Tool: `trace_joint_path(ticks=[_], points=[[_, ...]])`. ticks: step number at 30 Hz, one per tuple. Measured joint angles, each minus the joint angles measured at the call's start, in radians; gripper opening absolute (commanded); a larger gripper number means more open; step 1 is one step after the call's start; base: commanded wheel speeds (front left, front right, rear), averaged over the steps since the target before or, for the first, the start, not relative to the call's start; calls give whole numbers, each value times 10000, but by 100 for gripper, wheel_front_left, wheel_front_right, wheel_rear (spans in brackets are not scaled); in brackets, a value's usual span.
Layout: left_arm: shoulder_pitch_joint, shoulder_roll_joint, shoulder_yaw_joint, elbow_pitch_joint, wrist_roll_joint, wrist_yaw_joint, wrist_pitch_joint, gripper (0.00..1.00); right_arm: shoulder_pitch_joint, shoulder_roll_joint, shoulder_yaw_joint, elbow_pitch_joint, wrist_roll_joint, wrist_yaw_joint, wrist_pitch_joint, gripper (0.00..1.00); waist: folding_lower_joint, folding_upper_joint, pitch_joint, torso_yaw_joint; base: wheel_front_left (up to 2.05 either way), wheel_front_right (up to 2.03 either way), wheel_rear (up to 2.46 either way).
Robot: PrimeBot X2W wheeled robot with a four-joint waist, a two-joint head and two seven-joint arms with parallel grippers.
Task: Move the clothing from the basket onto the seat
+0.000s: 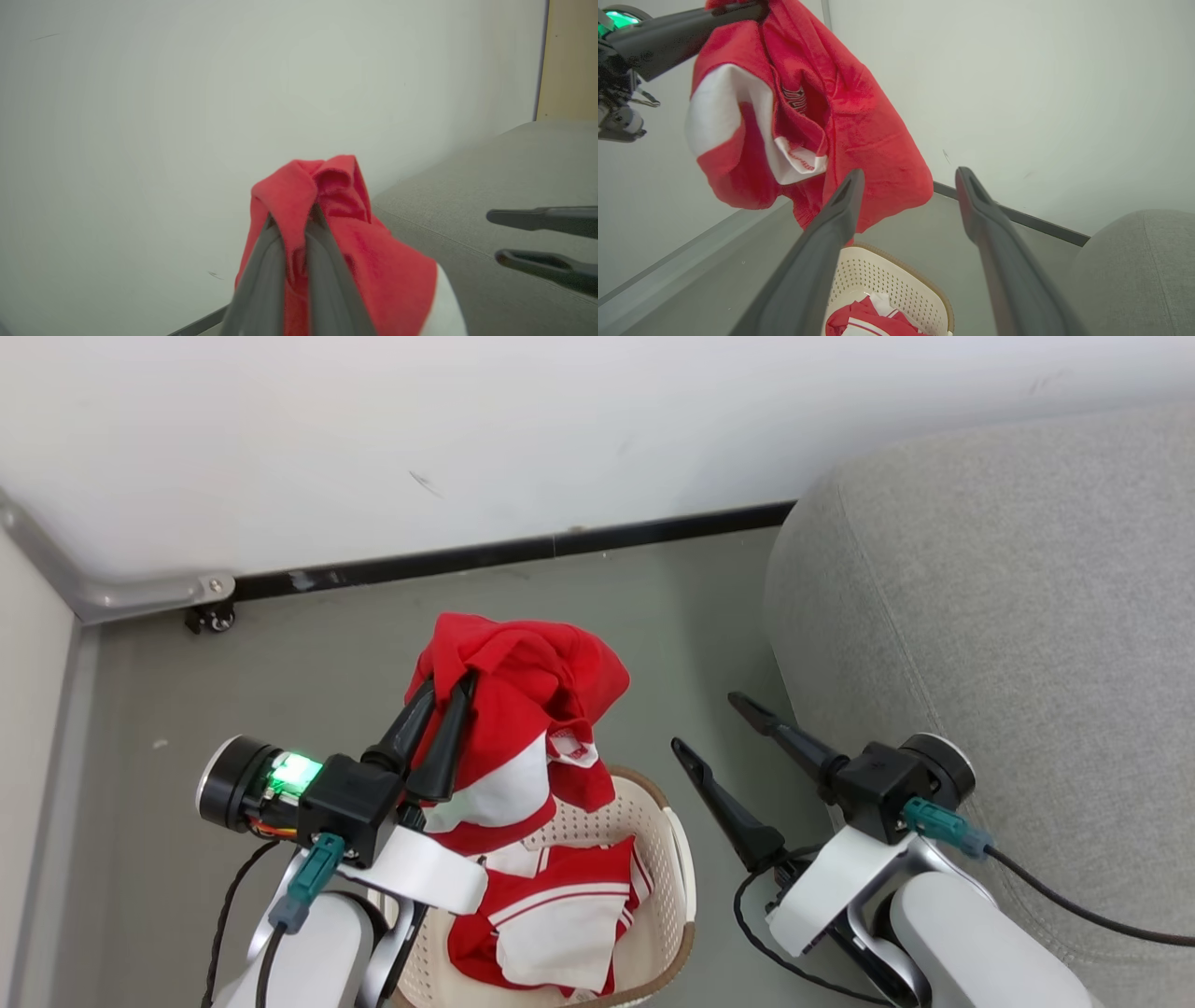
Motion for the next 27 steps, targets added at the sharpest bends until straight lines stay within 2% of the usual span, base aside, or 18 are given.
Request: trace_joint_path(ticks=[5,16,27], points=[[178,115,-33,-176,0,-211,0,0,15,-372,466,-479,345,0,209,100,-1,0,-396,114,0,0,0],[660,102,-422,-489,-2,-619,0,0,6,-654,1081,-978,884,0,619,100,0,0,-1040,372,0,0,0],[792,-8,-932,-723,2,-961,0,0,-113,-1030,1877,-1200,882,2,968,100,-1,0,-1325,725,0,0,0]])
